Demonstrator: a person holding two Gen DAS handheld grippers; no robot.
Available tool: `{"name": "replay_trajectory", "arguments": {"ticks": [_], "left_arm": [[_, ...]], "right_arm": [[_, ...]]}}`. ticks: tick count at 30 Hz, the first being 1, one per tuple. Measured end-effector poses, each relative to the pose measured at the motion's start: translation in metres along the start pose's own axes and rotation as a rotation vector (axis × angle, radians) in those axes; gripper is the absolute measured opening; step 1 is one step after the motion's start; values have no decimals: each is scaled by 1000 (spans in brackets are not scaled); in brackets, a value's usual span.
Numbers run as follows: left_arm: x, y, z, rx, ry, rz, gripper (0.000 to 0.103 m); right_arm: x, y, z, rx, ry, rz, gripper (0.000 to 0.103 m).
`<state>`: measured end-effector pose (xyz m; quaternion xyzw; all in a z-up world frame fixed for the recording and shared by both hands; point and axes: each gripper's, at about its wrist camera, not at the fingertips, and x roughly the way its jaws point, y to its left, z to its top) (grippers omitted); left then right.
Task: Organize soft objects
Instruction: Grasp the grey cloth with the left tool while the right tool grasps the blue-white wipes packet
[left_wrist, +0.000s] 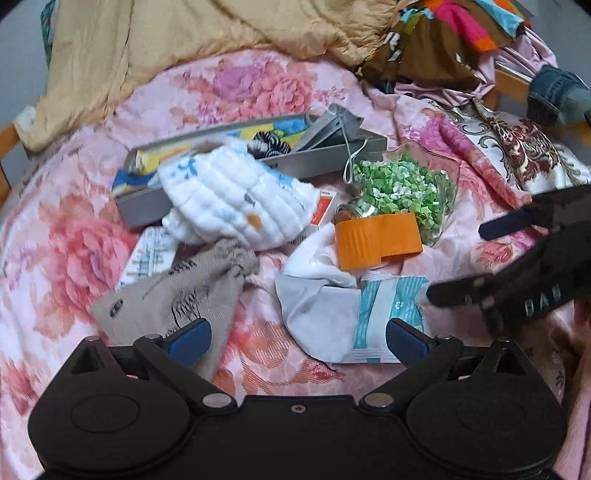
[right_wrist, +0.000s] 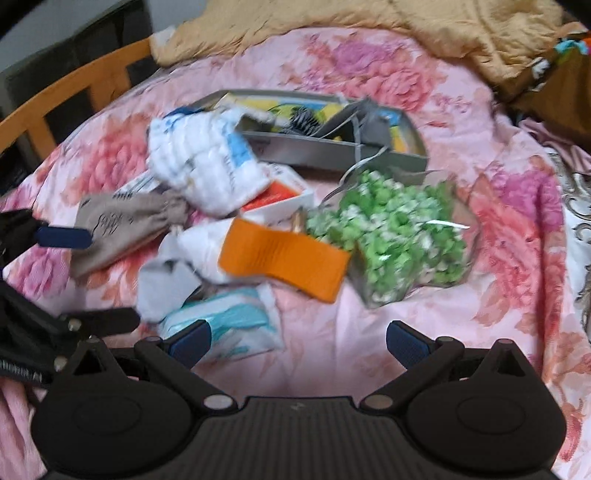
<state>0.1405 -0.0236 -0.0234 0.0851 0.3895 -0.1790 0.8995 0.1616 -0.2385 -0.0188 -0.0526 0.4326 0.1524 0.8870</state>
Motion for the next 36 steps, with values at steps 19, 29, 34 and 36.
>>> {"name": "replay_trajectory", "arguments": {"ticks": [19,29,34,36], "left_arm": [[19,23,10,-166,22,-47,98],[43,30,17,-227,20,-136,95],[53,31,18,-219,36,-146,91],[54,31,18,-214,42,-146,91]], "right_arm": [[18,22,-1,-122,91,84,103],[37,33,3,-182,53,74,103],[46,39,4,-198,49,99,102],[49,39,4,-182,63,123,102]]}}
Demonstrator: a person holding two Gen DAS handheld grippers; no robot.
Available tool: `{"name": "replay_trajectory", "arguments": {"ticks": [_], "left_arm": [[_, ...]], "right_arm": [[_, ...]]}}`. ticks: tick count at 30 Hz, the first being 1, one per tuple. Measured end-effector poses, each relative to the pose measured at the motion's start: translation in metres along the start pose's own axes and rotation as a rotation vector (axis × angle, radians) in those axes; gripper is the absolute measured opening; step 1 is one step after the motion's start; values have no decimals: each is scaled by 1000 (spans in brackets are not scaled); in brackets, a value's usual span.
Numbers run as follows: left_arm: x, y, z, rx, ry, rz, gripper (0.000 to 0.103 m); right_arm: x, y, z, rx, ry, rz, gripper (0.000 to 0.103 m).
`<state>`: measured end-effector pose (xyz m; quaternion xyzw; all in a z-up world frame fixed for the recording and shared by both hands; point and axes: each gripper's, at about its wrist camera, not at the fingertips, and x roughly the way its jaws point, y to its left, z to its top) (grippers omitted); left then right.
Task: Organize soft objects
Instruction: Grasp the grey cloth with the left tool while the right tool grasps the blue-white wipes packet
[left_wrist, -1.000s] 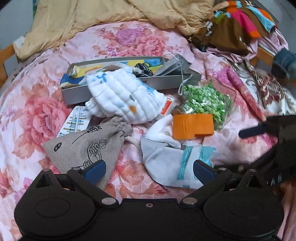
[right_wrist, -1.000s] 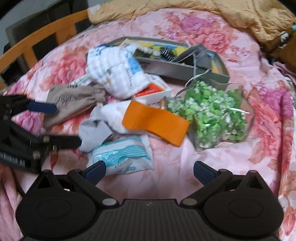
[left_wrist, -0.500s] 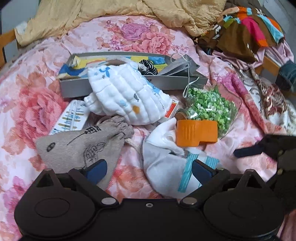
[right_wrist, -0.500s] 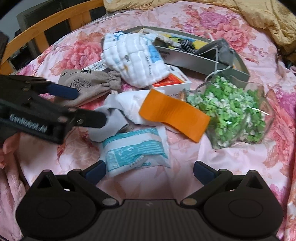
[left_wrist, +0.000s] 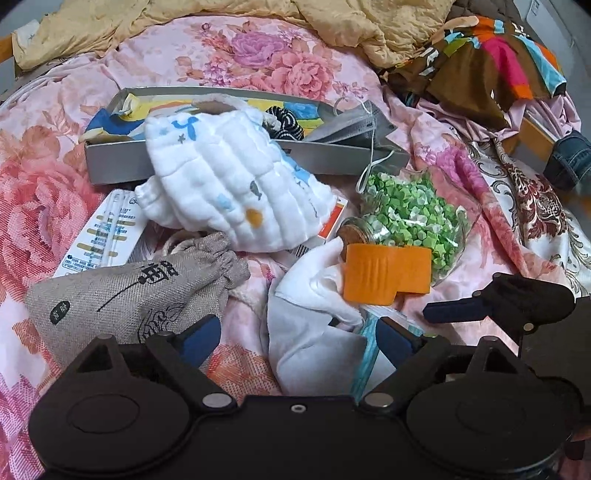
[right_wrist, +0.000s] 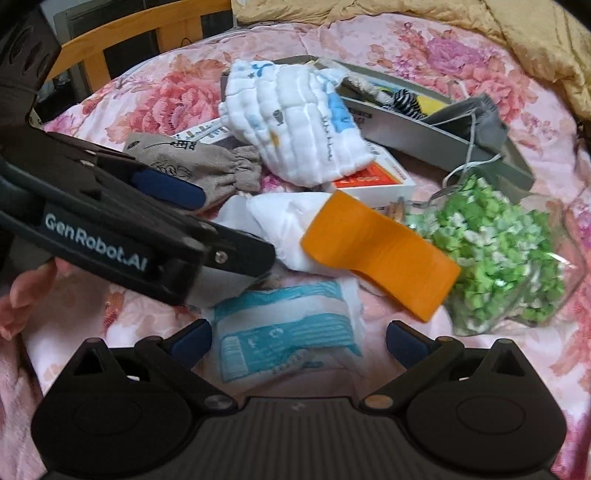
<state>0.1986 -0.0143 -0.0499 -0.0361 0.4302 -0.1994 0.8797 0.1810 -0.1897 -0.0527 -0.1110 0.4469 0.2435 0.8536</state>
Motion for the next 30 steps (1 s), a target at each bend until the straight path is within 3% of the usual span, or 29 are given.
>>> {"name": "replay_trajectory", "arguments": {"ticks": [2,5,11,17,22,27,30], "left_arm": [[0,-1,-1,11,3,1,90],[1,-4,-2,25,18,-12,76],[4,-9,-6,73,23,11,62],[4,1,-4,15,24,37,45],[5,7,-4,-16,32,39,39],[4,5,-5,4,26,68,18],[4,6,-5,-2,24,89,11]], "right_arm": [[3,1,0,6,12,10,102],[2,3,-1,-11,9,4,96],[0,-1,-2,16,-10,-7,90],[-3,-3,-2,25,-31,-31,86],[-4,-2,-1,27,-49,-38,82],[-8,0,0,21,-70,-33,79],[-10,1,0,16,-79,-24,80]]}}
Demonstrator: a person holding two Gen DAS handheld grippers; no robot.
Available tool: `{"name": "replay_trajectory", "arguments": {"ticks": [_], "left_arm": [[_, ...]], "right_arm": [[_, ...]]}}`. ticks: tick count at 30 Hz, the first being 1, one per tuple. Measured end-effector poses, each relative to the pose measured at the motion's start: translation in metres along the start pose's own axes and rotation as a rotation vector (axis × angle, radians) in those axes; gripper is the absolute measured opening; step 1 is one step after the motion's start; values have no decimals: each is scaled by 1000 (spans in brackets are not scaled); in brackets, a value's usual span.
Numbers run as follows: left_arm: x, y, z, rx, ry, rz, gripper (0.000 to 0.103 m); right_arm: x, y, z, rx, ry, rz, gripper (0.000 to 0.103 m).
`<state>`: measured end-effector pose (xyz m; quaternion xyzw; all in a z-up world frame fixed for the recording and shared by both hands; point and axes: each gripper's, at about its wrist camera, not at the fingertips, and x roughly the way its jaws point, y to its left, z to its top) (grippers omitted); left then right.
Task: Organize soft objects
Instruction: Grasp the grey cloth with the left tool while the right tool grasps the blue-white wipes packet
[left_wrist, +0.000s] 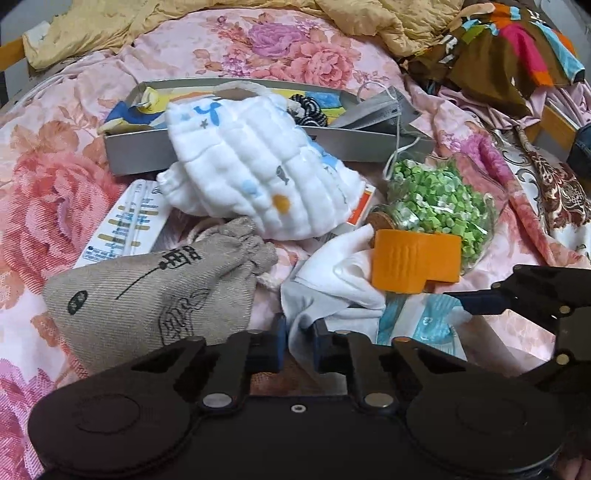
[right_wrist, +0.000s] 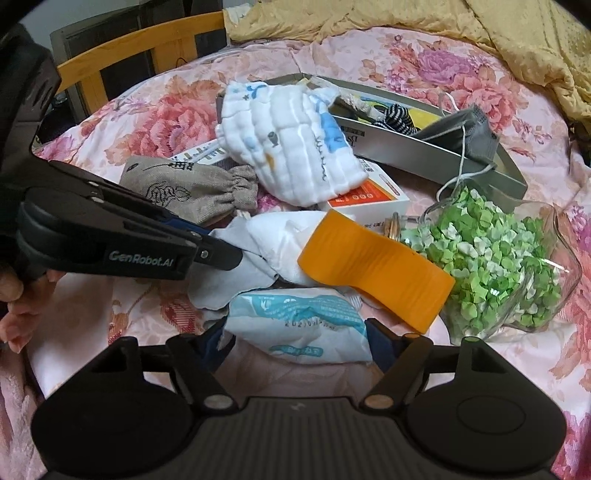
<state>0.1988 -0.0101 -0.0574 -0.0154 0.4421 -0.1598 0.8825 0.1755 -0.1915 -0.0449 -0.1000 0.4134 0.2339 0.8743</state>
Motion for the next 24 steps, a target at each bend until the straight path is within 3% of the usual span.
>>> {"name": "replay_trajectory", "arguments": {"ticks": [6,16,22,23,24], "left_arm": [[-2,3,0,-27,-5,59,8],[-5,6,1,-48,-22,120,5],[-8,6,0,-54,-34,116,4],[-8,6,0,-54,-37,114,3],[-9,5,0,-54,-43,110,3]], "right_arm": [[-8,-8,1,59,-23,37,87],[-13,-21,3,149,-57,63,88],[-15,-19,3,138,-79,56,78],[-16,-18,3,136,-83,53,73],[-16,-18,4,132,-85,51,59]]}}
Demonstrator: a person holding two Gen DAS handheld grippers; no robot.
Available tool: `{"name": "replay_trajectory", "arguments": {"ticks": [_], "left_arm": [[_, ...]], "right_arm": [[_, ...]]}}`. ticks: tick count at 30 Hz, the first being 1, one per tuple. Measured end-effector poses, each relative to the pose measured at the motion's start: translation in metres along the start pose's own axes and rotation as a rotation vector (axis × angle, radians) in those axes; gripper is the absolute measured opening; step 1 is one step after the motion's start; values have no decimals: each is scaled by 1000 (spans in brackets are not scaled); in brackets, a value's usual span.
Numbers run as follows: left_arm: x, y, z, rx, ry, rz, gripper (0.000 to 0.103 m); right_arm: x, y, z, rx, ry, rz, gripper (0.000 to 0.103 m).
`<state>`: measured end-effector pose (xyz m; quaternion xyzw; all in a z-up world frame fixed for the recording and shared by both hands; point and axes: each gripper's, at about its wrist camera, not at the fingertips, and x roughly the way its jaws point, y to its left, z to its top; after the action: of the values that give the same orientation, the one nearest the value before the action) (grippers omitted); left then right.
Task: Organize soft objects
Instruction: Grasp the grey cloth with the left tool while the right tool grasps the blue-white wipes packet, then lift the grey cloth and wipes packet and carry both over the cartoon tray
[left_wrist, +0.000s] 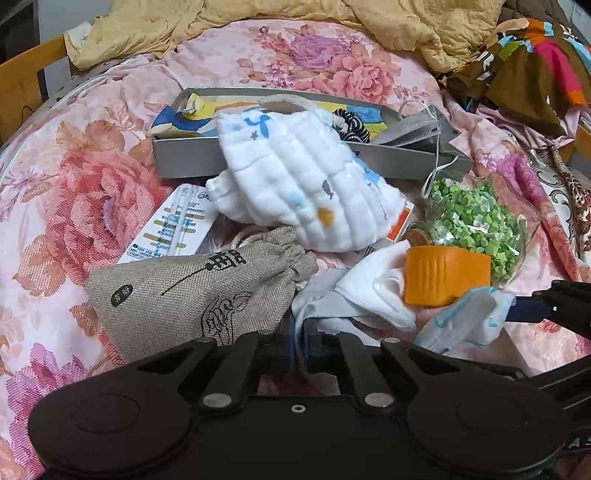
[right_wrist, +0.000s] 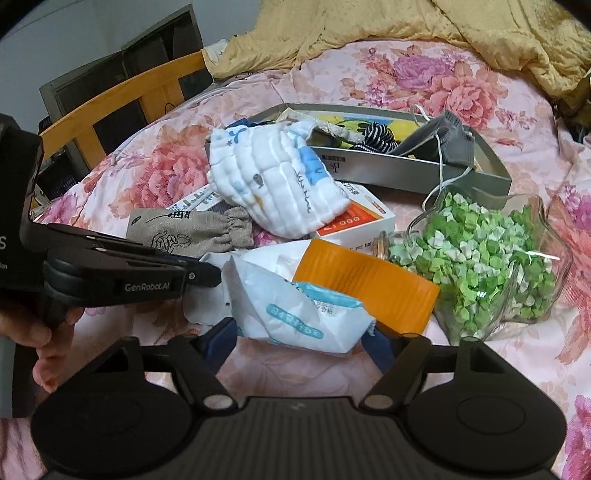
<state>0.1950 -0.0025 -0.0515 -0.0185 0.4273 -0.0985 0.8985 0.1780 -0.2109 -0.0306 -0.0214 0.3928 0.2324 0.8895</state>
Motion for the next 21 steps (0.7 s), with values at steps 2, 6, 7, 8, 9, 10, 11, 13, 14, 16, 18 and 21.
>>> {"name": "replay_trajectory", "arguments": {"ticks": [2,6,7,8,9,10,11,13,14,16,18,21], "left_arm": [[-2,-1,0,2,-14,-10,3],[-10,-2,0,-2,-69,-36,3],[-13,-3,1,-3,-83,-43,3],[-15,-4,1,-2,-98,-49,2],[-18,-5,1,5,-115,-52,2],[-20,-6,1,14,-132,-49,2],[-23,-8,1,23,-147,-43,2],[-32,-11,0,50,-183,-20,2],[-39,-12,-1,67,-203,-7,2],[-49,-14,-2,89,-230,3,2],[-61,-16,-4,104,-262,7,2],[-75,-18,-5,109,-314,12,2]], "right_arm": [[-1,0,0,-1,-10,-12,59],[-2,-1,0,2,-18,-6,57],[-2,0,0,0,-18,-4,57],[-3,0,0,-3,-19,-2,57],[-5,1,0,-3,-23,0,57],[-7,1,0,-1,-30,2,57],[-11,1,0,0,-40,3,57],[-22,4,-1,-11,-73,-2,57],[-28,5,-2,-21,-93,-5,58],[-39,8,-2,-41,-133,-15,58],[-47,10,-1,-55,-174,-29,58],[-55,9,2,-59,-221,-50,60]]}}
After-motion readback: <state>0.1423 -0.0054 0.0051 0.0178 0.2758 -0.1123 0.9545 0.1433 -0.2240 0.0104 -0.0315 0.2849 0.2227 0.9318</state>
